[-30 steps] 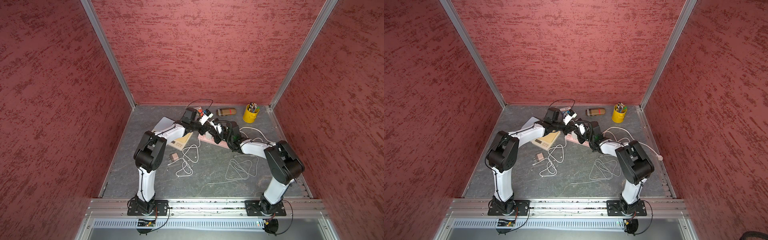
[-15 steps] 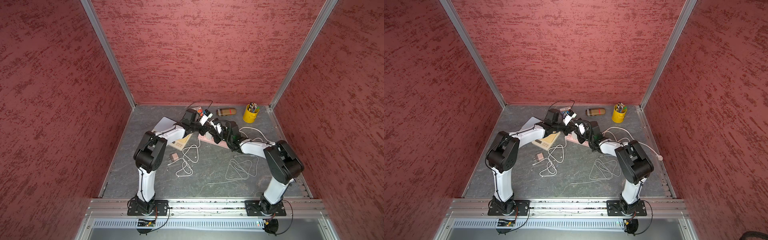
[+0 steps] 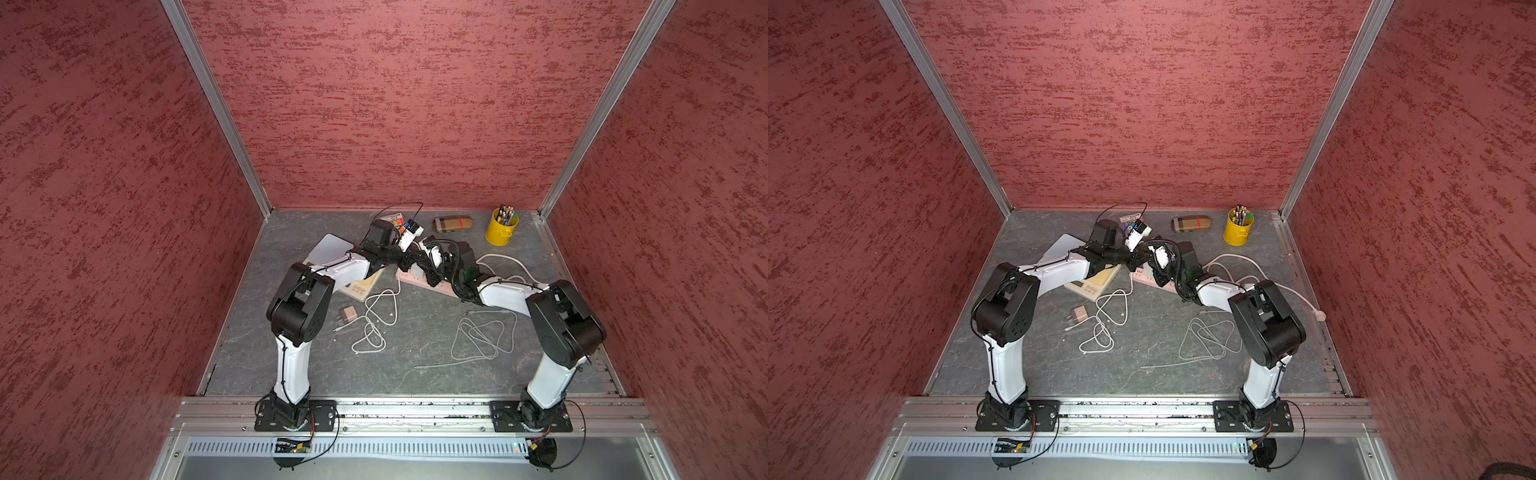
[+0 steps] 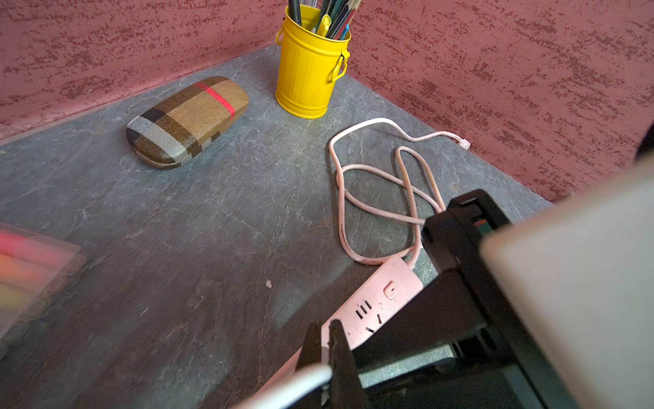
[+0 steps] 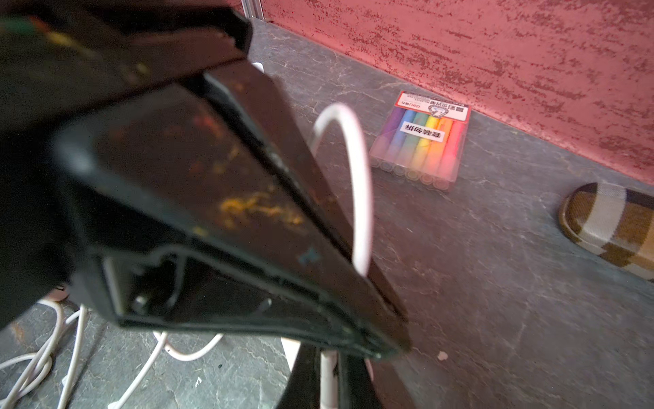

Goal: Charge the electronic scale
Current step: Insert the charging cable into the plug.

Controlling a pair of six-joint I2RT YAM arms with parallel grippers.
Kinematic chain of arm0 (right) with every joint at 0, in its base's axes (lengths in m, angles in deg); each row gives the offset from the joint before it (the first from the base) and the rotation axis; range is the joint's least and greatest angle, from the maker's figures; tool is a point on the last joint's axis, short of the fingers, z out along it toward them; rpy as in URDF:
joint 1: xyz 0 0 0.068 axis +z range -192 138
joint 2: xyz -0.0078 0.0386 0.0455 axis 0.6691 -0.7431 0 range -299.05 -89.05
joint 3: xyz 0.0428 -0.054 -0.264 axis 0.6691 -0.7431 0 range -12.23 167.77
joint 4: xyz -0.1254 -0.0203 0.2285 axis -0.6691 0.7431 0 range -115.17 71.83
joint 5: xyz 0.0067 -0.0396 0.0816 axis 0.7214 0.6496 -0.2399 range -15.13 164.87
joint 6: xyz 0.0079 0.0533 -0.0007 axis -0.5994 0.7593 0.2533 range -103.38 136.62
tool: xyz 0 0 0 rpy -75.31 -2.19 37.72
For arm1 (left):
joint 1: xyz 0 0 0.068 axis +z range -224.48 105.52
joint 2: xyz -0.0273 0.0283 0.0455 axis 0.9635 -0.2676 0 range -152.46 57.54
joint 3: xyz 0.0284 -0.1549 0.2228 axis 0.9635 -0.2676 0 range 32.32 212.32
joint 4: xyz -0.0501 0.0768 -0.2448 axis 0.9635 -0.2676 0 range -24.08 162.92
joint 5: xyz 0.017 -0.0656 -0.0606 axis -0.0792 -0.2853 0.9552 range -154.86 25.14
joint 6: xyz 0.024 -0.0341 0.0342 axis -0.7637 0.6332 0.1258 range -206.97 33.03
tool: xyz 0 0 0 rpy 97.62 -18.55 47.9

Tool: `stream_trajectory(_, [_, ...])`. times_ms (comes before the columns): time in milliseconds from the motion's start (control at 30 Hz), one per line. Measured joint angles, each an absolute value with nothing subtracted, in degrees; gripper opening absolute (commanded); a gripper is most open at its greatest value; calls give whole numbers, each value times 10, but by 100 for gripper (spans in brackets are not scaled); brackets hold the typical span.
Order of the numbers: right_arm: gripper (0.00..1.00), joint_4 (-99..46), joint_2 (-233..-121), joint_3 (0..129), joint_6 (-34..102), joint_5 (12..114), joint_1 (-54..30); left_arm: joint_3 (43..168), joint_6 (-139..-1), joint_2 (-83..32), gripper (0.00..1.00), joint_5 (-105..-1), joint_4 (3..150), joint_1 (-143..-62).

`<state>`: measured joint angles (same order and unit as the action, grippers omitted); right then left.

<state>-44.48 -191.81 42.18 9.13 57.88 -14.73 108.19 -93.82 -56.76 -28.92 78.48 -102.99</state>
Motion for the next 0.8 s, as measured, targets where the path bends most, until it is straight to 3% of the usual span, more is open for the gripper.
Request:
stream_trajectory(267, [2,-441,-1915,421,100,600,-140,1061,-928,-564,0,-291,820,-1030])
stream_trajectory(400, [36,-419,-1907,419,106,620,-133,1054,-929,-554,40,-296,791,-1030])
stream_trajectory(467, [43,-402,-1897,417,95,627,-128,1052,-932,-553,51,-311,764,-1024])
stream_trajectory(633, [52,-330,-1865,419,99,640,-120,1066,-946,-543,61,-317,680,-1022])
stream_trajectory(800, [54,-272,-1850,420,118,641,-119,1066,-956,-520,66,-318,613,-1028])
